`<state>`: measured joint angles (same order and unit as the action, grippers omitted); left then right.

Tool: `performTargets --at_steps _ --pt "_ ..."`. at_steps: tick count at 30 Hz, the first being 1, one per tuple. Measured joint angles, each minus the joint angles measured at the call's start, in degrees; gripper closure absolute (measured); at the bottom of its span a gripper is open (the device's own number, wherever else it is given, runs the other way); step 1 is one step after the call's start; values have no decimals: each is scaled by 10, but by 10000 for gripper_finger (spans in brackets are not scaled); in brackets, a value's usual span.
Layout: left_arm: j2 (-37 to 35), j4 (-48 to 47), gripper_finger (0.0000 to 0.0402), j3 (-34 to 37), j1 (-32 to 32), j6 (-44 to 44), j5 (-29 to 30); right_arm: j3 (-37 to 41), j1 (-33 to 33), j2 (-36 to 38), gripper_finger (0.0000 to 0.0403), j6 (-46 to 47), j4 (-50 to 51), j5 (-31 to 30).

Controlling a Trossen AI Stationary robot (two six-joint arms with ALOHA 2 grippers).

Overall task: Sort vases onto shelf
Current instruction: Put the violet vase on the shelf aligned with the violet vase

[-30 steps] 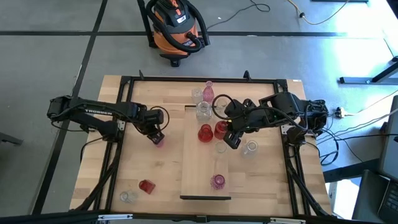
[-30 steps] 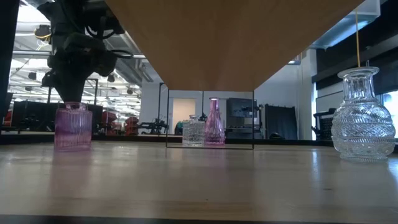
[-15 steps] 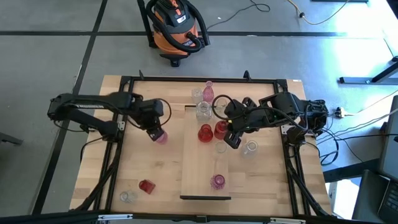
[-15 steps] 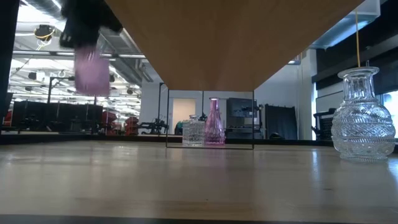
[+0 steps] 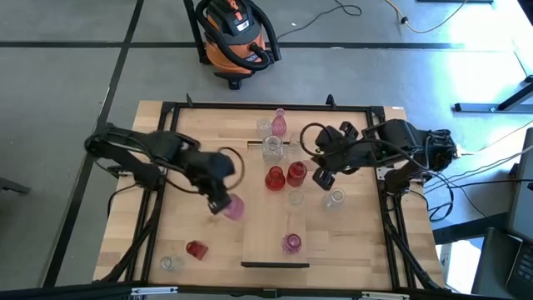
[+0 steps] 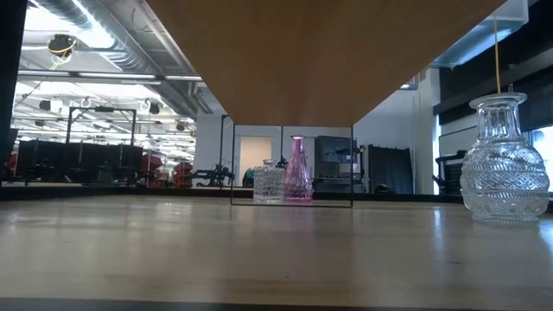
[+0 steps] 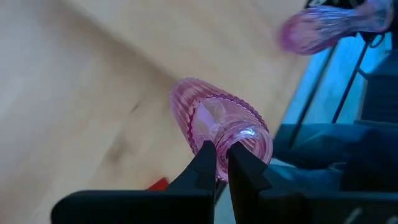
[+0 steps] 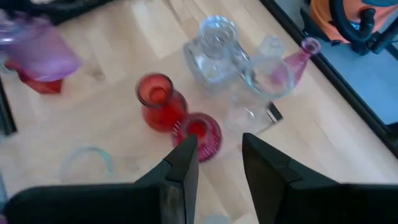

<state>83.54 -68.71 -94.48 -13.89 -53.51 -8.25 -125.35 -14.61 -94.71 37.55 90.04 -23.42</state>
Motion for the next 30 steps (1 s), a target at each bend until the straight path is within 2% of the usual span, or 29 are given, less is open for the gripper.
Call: performTargets --at_steps 7,13,22,27,30 --pt "150 -71 390 -166 -6 60 -11 115 0 65 295 -4 0 5" --pt "213 -78 390 -242 -9 71 -39 226 0 133 295 24 0 5" --pt "242 -49 390 -259 -32 33 -46 384 0 237 295 170 0 -8" --pt "242 -24 390 -259 -32 -32 -7 420 0 250 295 224 0 -23" --pt "242 27 390 -259 -39 -86 45 427 0 247 295 227 -6 -30"
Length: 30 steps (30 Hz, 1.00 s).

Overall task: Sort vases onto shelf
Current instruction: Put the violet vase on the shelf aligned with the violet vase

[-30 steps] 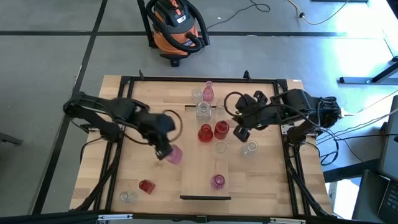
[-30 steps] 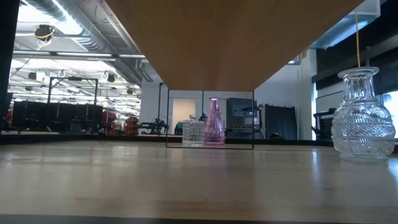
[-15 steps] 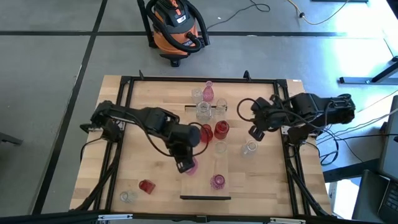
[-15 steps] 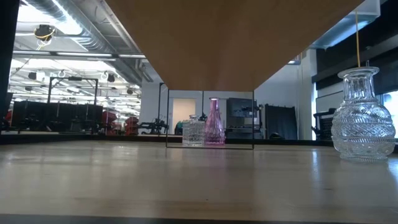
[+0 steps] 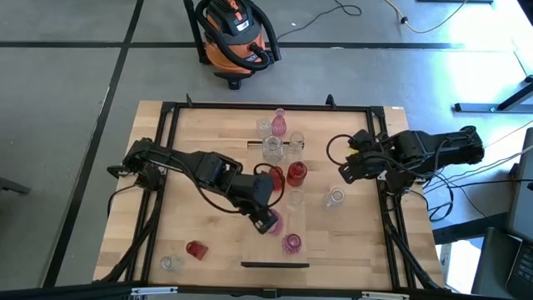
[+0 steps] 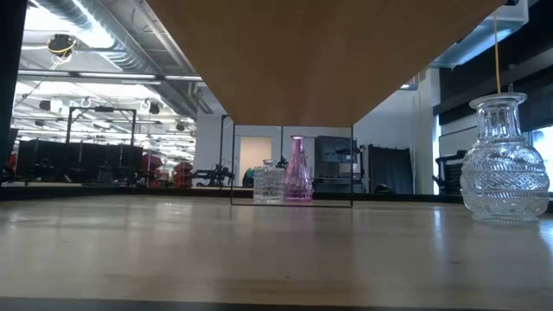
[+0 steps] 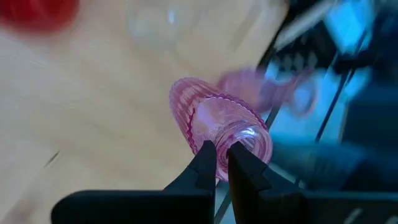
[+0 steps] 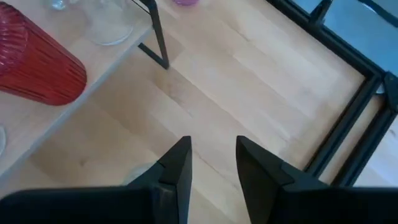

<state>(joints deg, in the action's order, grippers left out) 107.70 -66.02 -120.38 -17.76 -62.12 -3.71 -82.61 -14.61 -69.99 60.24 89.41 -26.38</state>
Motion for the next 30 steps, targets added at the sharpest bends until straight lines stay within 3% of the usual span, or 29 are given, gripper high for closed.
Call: performTargets --at_steps 6,11,17,30 --pt "9 -11 390 -1 -20 -122 66 10 0 -4 295 -103 -2 -49" --pt "36 -36 390 -1 -49 -212 75 10 0 -3 295 -201 1 -78" --pt "76 23 391 -1 -67 -254 43 10 0 -3 294 -217 6 -88" --pt "87 10 394 -6 -68 -260 29 10 0 10 294 -233 6 -75"
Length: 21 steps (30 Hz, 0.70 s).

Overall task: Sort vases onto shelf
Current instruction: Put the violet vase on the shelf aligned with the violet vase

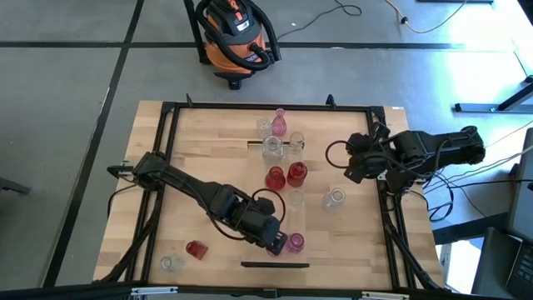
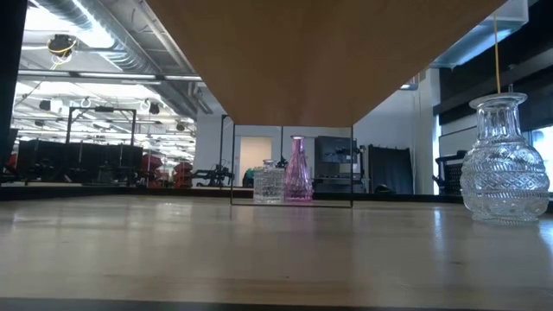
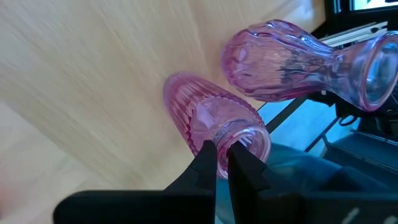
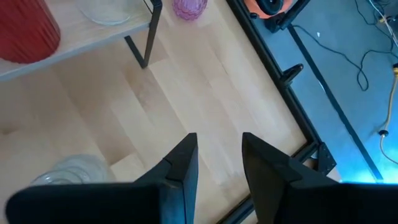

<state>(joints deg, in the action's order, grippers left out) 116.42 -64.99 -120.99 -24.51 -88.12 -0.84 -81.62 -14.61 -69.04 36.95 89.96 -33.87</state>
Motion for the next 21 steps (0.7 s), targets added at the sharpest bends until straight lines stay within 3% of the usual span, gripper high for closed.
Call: performTargets --at_steps 10,16,21 --pt "1 -12 391 1 17 28 -19 0 0 6 294 1 1 9" --pt "1 -16 347 1 20 31 -16 0 0 6 294 2 0 15" --pt "2 -14 335 2 20 32 -17 0 0 6 294 2 0 15"
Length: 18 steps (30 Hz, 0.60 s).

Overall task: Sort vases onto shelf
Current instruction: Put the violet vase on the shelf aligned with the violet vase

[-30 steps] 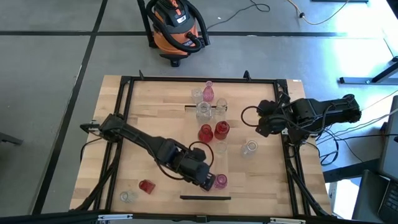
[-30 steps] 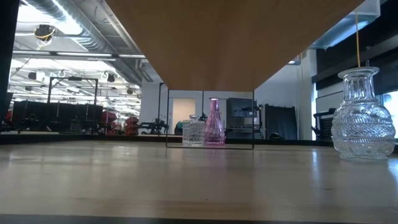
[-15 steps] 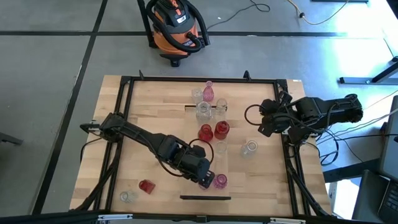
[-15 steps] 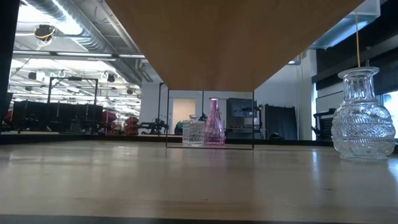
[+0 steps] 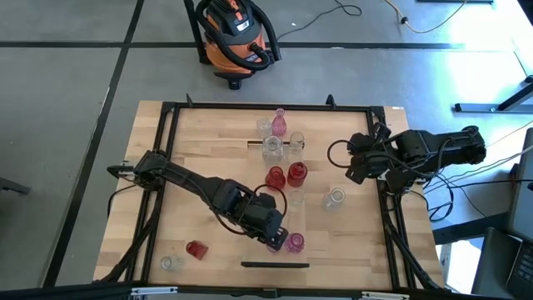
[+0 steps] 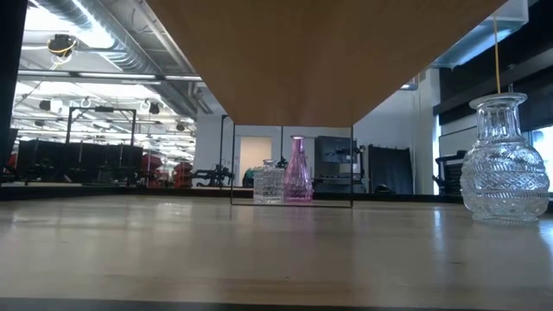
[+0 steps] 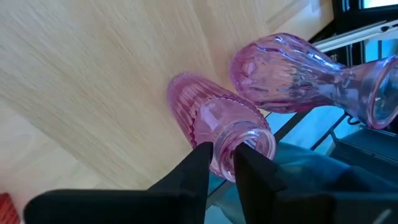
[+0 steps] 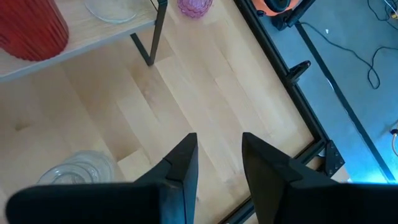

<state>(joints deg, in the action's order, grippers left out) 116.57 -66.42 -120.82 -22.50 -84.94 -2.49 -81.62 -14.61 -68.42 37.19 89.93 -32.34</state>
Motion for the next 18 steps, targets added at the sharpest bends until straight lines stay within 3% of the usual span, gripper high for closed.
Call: performTargets --at_steps 18 --pt "0 18 336 1 0 14 1 0 0 0 295 0 -3 0"
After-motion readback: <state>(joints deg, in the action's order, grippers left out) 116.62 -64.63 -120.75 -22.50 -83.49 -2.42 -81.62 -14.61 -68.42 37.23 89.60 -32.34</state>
